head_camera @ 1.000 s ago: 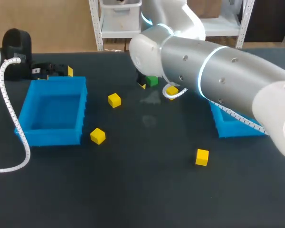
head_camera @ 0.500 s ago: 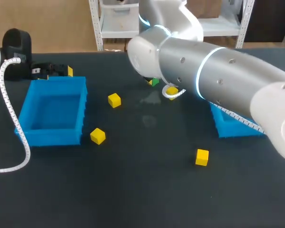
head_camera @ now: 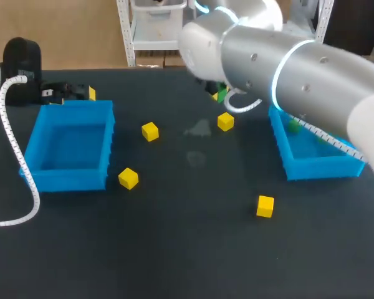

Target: Put the green cubes in the right bin and the yellow cubes in the left bin.

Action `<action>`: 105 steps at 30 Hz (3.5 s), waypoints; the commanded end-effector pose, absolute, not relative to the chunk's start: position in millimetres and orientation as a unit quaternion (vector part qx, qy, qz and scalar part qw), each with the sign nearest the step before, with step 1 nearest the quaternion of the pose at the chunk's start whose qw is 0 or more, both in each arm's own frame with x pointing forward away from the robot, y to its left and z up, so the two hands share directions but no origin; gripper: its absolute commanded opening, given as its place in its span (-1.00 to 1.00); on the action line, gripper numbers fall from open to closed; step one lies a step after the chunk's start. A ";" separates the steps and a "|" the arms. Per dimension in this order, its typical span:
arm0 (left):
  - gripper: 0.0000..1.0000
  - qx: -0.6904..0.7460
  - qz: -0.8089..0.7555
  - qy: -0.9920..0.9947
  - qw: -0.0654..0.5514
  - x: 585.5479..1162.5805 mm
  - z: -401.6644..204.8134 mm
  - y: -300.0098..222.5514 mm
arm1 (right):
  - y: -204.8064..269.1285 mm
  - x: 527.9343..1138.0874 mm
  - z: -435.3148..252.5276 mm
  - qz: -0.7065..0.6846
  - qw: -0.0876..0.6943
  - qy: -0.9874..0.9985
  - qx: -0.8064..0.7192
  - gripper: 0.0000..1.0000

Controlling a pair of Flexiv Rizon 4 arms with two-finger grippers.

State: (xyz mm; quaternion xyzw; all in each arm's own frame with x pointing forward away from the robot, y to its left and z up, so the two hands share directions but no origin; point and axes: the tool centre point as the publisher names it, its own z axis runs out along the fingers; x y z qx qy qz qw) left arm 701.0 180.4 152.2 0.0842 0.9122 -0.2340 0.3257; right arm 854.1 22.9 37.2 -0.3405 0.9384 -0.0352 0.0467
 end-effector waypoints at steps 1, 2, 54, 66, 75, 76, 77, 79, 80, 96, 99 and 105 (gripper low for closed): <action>1.00 0.087 -0.240 0.910 0.328 700.8 150.4 182.9 | -4.1 843.9 57.9 -0.020 0.076 0.941 -0.330 -1.00; 1.00 0.087 -0.240 0.910 0.328 700.8 150.4 182.9 | -10.2 843.0 62.0 -0.019 0.083 0.941 -0.326 -1.00; 1.00 0.087 -0.240 0.910 0.328 700.8 150.4 182.9 | -191.5 744.0 67.2 -0.041 0.163 0.971 -0.173 -1.00; 1.00 0.087 -0.240 0.910 0.328 700.8 150.4 182.9 | -190.9 740.9 69.5 -0.035 0.176 0.969 -0.169 -0.04; 1.00 0.087 -0.240 0.910 0.328 700.8 150.4 182.9 | -189.2 740.7 71.1 -0.021 0.172 0.971 -0.166 1.00; 1.00 0.087 -0.240 0.910 0.328 700.8 150.4 182.9 | -189.2 740.7 71.1 -0.021 0.172 0.971 -0.166 1.00; 1.00 0.087 -0.240 0.910 0.328 700.8 150.4 182.9 | -189.2 740.7 71.1 -0.021 0.172 0.971 -0.166 1.00; 1.00 0.087 -0.240 0.910 0.328 700.8 150.4 182.9 | -189.2 740.7 71.1 -0.021 0.172 0.971 -0.166 1.00; 1.00 0.087 -0.240 0.910 0.328 700.8 150.4 182.9 | -189.2 740.7 71.1 -0.021 0.172 0.971 -0.166 1.00; 1.00 0.087 -0.240 0.910 0.328 700.8 150.4 182.9 | -189.2 740.7 71.1 -0.021 0.172 0.971 -0.166 1.00; 1.00 0.087 -0.240 0.910 0.328 700.8 150.4 182.9 | -189.2 740.7 71.1 -0.021 0.172 0.971 -0.166 1.00; 1.00 0.087 -0.240 0.910 0.328 700.8 150.4 182.9 | -189.2 740.7 71.1 -0.021 0.172 0.971 -0.166 1.00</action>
